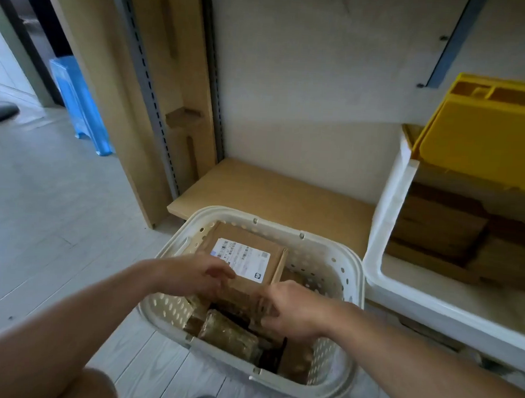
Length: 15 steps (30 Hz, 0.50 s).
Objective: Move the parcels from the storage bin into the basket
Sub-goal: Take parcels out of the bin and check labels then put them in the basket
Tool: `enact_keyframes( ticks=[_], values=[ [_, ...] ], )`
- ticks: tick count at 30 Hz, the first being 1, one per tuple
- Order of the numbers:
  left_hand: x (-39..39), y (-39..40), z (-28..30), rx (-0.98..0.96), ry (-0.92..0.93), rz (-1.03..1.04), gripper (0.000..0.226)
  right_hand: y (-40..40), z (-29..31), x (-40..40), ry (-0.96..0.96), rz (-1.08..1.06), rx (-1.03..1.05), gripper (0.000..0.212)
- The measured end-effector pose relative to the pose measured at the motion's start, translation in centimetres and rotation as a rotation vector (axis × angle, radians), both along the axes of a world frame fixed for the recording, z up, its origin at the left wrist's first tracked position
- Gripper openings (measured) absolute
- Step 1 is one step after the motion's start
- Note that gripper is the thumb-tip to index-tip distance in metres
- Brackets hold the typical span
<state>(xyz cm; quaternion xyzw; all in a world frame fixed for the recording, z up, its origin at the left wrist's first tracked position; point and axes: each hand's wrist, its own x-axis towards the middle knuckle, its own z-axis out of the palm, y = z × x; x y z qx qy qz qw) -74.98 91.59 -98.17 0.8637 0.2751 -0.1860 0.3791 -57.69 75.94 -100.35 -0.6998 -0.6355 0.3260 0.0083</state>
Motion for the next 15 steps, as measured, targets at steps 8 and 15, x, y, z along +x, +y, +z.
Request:
enact_keyframes(
  ticks=[8,15],
  values=[
    [4.6,-5.6,6.6,0.026,-0.598,0.172,0.032,-6.4,7.4,3.8,0.144,-0.277,0.587,0.044],
    [9.3,-9.9,8.1,-0.026,-0.879,0.139,0.030,-12.0,8.9,8.8,0.162,-0.537,0.836,0.049]
  ],
)
